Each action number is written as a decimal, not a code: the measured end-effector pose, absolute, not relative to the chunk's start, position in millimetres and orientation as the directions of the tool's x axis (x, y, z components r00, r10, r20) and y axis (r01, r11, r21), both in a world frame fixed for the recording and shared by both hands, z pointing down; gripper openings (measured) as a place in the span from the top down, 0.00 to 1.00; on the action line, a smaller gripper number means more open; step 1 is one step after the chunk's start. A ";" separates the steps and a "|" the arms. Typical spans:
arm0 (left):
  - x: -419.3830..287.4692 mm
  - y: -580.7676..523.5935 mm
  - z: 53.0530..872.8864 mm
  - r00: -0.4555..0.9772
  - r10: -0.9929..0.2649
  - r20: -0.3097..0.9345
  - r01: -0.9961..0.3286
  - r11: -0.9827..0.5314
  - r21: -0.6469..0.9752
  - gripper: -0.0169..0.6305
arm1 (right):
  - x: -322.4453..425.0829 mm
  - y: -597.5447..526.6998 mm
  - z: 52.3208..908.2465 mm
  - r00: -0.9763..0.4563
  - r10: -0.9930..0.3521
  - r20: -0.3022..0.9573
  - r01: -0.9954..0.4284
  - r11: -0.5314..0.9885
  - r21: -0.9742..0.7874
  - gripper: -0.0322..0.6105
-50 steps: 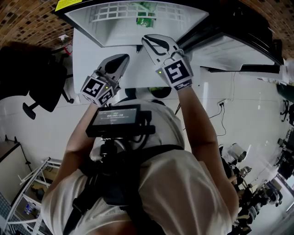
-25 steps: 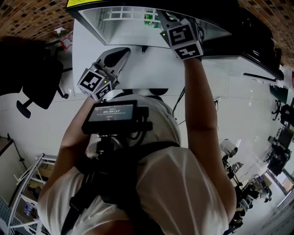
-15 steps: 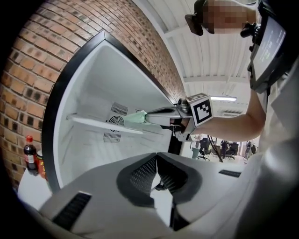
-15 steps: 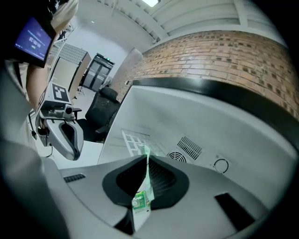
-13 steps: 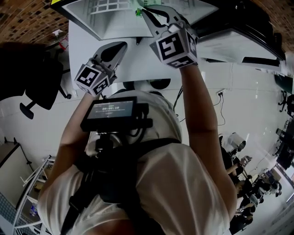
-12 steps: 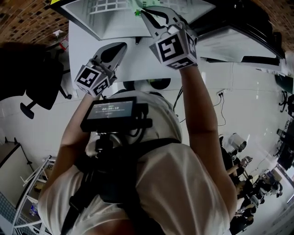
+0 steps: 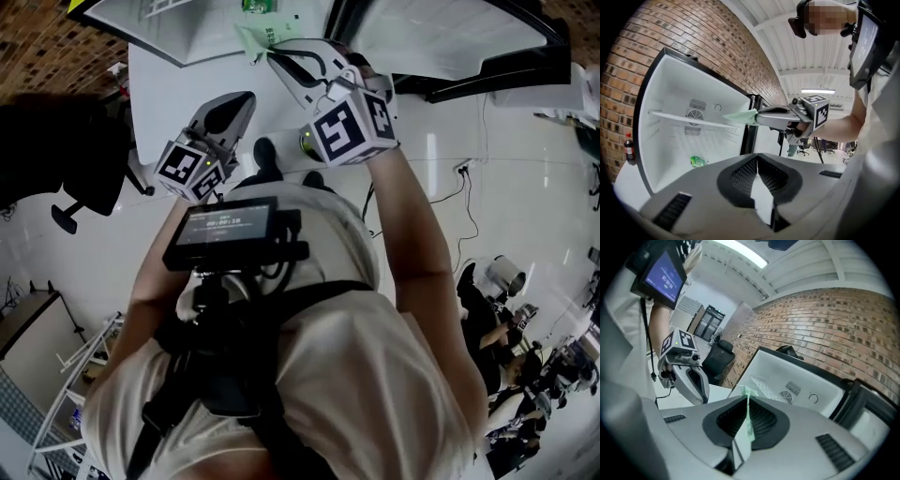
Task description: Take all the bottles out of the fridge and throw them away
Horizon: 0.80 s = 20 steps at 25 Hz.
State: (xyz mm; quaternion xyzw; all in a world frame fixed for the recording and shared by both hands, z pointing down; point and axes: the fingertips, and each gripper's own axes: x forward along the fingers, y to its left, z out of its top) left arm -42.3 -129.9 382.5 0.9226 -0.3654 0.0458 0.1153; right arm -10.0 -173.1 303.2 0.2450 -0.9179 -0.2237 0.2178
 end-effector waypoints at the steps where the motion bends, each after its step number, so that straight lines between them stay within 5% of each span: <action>1: -33.7 -121.2 382.5 0.733 -0.658 0.173 -0.680 -0.712 0.173 0.95 | -1.6 -163.0 306.7 -0.781 -0.548 0.298 -0.345 0.777 0.526 0.93; 20: 21.4 3.6 409.1 0.738 -0.621 0.266 -0.671 -0.719 0.184 0.95 | 73.7 -11.7 401.5 -0.834 -0.471 0.287 -0.427 0.881 0.205 0.93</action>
